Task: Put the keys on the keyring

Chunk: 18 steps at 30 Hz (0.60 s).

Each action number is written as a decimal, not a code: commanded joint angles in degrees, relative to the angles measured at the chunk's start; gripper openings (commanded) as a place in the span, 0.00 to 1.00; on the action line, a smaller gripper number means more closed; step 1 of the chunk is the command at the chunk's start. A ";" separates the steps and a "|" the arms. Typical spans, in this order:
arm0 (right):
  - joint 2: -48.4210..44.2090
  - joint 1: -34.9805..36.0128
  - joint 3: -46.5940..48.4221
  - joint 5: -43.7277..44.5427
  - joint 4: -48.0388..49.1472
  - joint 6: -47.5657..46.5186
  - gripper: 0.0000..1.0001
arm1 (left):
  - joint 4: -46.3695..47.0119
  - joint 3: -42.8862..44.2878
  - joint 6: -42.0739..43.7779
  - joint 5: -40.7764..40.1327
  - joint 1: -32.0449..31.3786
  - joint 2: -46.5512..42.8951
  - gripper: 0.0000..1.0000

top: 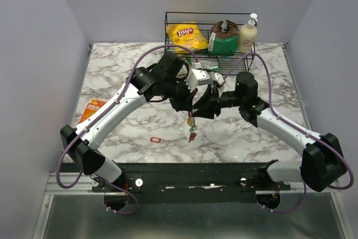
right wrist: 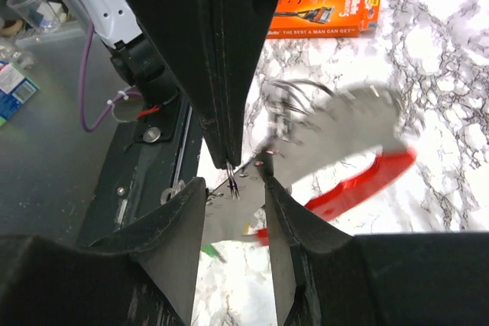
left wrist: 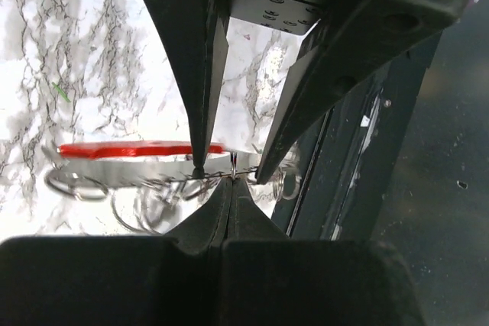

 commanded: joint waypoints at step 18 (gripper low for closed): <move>-3.75 0.30 -1.02 4.55 1.39 2.01 0.48 | 0.89 -0.10 1.69 1.68 -0.39 -0.30 0.00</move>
